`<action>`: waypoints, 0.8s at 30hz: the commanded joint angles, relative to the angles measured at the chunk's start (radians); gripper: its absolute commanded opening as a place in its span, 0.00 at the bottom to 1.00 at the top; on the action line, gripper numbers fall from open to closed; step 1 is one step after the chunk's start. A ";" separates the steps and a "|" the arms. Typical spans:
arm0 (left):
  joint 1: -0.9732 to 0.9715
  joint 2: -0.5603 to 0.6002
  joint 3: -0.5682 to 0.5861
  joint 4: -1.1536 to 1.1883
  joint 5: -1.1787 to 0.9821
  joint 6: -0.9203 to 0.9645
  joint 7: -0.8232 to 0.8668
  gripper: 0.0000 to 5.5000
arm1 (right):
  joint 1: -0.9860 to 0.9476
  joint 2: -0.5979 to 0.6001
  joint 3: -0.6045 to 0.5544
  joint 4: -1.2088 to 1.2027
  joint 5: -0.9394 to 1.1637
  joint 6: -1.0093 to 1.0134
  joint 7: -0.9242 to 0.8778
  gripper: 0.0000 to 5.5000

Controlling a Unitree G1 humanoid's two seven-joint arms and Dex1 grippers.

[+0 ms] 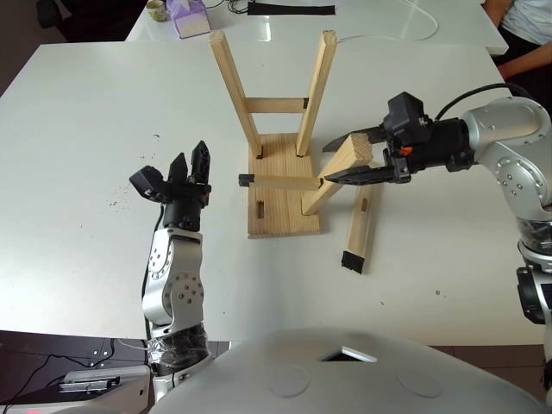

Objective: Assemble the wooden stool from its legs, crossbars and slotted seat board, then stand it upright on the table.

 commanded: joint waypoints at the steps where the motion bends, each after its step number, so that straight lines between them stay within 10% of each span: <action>1: -0.029 0.031 0.029 0.030 -0.014 0.009 -0.004 0.59 | -0.003 0.038 -0.139 -0.018 0.135 0.093 -0.088 0.55; 14: 0.044 0.034 0.082 -0.017 -0.032 0.003 0.013 0.59 | 0.271 -0.267 -0.199 0.020 -0.038 -0.087 0.103 0.71; 24: 0.284 -0.116 0.038 -0.121 0.006 -0.089 0.107 0.59 | 0.270 -0.126 0.271 -0.104 -0.415 -0.307 0.098 0.71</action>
